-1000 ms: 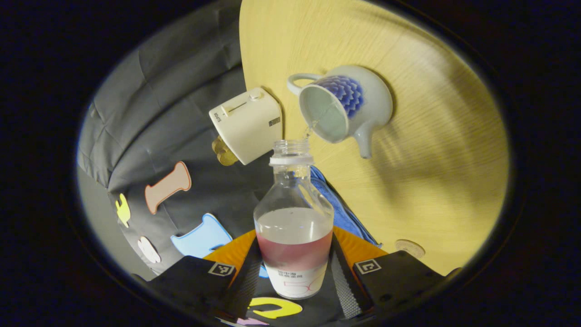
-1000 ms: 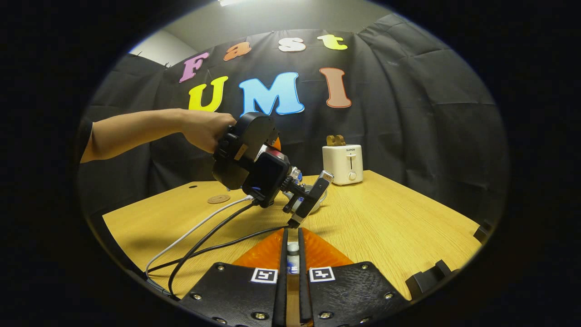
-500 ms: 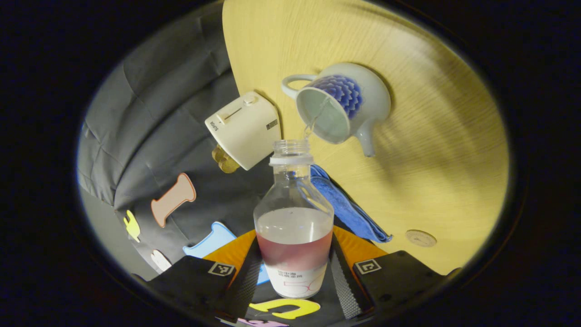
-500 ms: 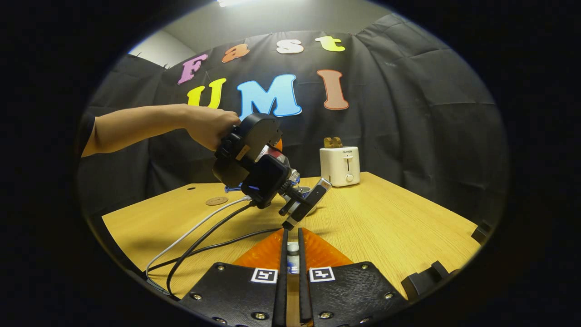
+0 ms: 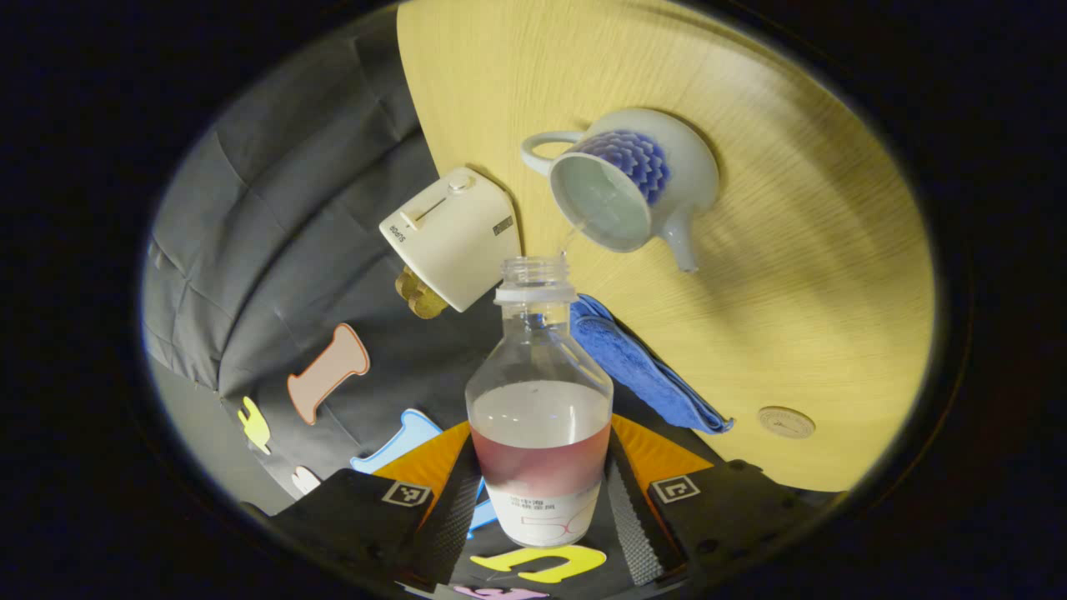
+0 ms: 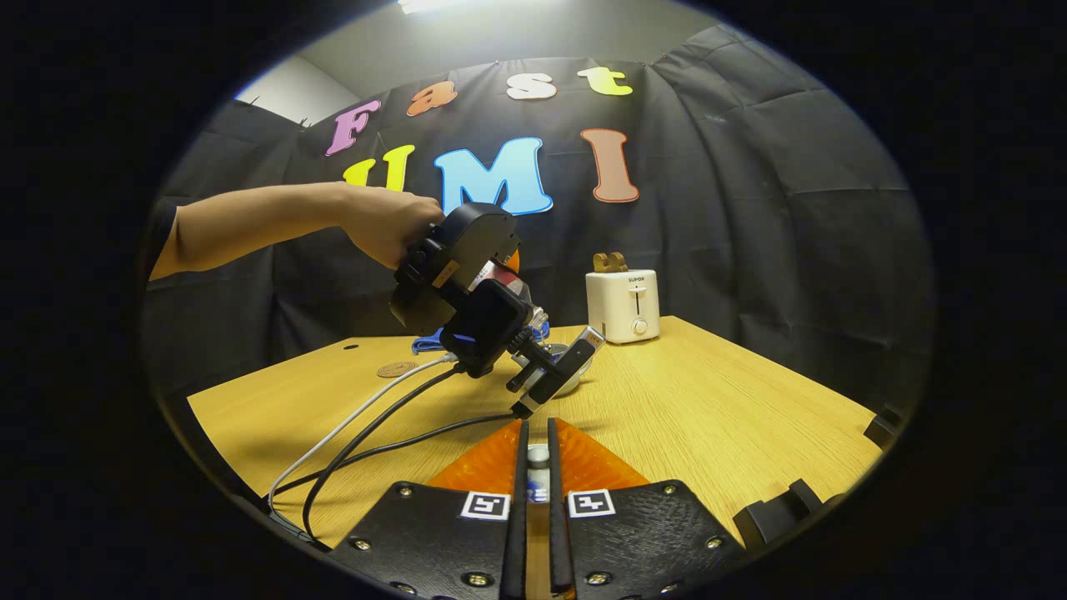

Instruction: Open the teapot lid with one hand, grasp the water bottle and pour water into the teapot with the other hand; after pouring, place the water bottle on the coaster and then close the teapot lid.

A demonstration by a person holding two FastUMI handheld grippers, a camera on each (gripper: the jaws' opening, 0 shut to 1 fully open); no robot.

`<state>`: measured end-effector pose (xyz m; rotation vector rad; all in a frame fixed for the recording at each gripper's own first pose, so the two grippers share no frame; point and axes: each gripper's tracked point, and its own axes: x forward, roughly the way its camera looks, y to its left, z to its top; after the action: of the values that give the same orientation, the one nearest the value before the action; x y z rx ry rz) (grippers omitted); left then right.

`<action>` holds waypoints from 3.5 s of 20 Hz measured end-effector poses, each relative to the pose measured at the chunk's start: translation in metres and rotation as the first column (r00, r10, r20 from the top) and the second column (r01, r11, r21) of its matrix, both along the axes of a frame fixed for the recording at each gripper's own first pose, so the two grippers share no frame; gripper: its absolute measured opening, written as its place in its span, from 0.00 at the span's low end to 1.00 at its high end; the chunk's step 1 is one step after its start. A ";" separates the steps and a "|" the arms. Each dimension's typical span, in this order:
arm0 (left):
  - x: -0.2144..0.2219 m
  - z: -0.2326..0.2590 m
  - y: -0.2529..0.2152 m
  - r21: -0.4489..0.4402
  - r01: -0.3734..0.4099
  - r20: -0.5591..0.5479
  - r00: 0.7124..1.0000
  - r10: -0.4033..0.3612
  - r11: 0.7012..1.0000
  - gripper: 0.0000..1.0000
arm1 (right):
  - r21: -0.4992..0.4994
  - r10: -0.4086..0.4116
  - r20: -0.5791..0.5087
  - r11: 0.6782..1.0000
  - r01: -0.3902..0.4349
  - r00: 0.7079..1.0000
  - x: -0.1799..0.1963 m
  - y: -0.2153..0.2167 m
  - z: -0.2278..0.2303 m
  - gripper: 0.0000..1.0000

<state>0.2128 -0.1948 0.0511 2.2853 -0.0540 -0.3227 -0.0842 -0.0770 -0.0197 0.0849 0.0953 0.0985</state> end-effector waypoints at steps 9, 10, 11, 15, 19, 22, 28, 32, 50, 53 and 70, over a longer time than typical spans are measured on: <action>0.002 -0.007 0.002 -0.032 -0.006 -0.031 1.000 0.005 0.999 0.87 | -0.003 0.006 -0.009 1.000 -0.006 1.000 -0.001 0.001 -0.003 0.11; 0.003 -0.013 0.002 -0.048 -0.008 -0.047 0.999 0.006 0.999 0.87 | -0.004 0.007 -0.011 1.000 -0.007 1.000 -0.001 0.001 -0.003 0.11; 0.003 -0.018 0.003 -0.064 -0.011 -0.059 0.998 0.007 0.998 0.87 | -0.006 0.006 -0.011 1.000 -0.006 1.000 -0.001 0.001 -0.003 0.11; 0.005 -0.041 0.008 -0.198 -0.038 -0.143 0.990 0.010 0.979 0.88 | -0.004 0.006 -0.015 1.000 -0.006 1.000 0.000 0.002 -0.003 0.11; 0.002 -0.058 0.017 -0.345 -0.052 -0.178 0.984 -0.011 0.937 0.88 | -0.009 0.011 -0.010 1.000 -0.011 1.000 0.000 0.005 0.001 0.11; -0.005 -0.062 0.024 -0.515 -0.078 -0.220 0.975 -0.044 0.854 0.88 | -0.012 0.012 0.027 1.000 -0.011 1.000 -0.002 0.007 0.014 0.11; -0.029 -0.050 0.075 -0.879 -0.191 -0.238 0.970 -0.054 0.437 0.88 | -0.027 0.031 0.096 0.999 -0.029 0.995 0.004 0.018 0.037 0.11; -0.031 -0.033 0.129 -0.972 -0.218 -0.222 0.975 -0.032 0.084 0.88 | -0.039 0.075 0.084 0.997 -0.072 0.994 0.012 0.034 0.038 0.11; 0.049 -0.054 0.288 -0.660 -0.286 -0.292 0.950 -0.114 -0.695 0.86 | -0.023 0.086 0.048 0.996 -0.085 0.995 0.035 0.049 0.034 0.11; 0.062 -0.071 0.287 -0.695 -0.281 -0.322 0.945 -0.062 -0.662 0.86 | -0.014 0.073 0.043 0.997 -0.072 0.996 0.039 0.045 0.032 0.11; 0.071 -0.070 0.273 -0.725 -0.275 -0.303 0.951 -0.067 -0.632 1.00 | -0.021 0.073 0.039 0.997 -0.072 0.997 0.040 0.045 0.032 0.11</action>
<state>0.2840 0.0783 -0.0191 0.0144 0.0563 -0.1411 -0.0443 -0.0322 0.0119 0.0601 0.0600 0.1713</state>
